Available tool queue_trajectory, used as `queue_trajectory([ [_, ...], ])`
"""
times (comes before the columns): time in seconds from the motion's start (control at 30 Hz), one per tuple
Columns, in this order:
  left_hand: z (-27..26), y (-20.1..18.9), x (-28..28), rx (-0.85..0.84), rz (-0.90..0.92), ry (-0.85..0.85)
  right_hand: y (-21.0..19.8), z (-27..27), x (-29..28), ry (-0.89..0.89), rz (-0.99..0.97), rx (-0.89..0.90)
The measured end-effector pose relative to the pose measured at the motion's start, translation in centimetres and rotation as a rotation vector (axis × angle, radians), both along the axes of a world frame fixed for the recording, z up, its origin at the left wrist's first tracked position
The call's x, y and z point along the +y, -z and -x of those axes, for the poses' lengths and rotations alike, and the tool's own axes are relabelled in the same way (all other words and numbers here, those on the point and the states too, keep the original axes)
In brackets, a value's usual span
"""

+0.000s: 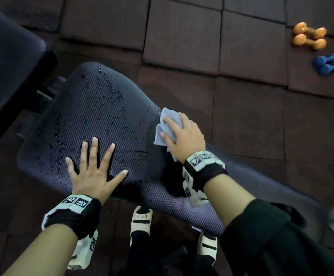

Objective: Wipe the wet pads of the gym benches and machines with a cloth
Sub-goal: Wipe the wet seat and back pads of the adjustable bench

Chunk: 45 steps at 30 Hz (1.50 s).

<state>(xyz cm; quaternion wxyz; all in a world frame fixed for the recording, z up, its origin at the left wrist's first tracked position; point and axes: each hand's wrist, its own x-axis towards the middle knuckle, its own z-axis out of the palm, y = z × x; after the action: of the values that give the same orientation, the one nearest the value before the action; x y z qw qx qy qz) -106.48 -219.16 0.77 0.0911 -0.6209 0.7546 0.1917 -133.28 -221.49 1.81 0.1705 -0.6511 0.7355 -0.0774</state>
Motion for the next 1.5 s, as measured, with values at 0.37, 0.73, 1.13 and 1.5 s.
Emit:
queue_trajectory([
  [0.37,0.2,0.0,-0.1,-0.028,-0.011,-0.011,-1.1,3.9,-4.6,0.122,-0.421,-0.203],
  [0.73,0.4,-0.3,-0.1,-0.043,-0.026,-0.024,-0.7,12.7,4.1,0.12,-0.435,-0.236],
  [1.13,0.3,-0.4,-0.1,-0.048,-0.038,-0.024,0.4,10.9,1.2,0.081,-0.41,-0.282],
  [1.5,0.4,-0.5,-0.2,-0.06,-0.028,-0.019,0.1,13.5,10.4,0.181,-0.137,-0.042],
])
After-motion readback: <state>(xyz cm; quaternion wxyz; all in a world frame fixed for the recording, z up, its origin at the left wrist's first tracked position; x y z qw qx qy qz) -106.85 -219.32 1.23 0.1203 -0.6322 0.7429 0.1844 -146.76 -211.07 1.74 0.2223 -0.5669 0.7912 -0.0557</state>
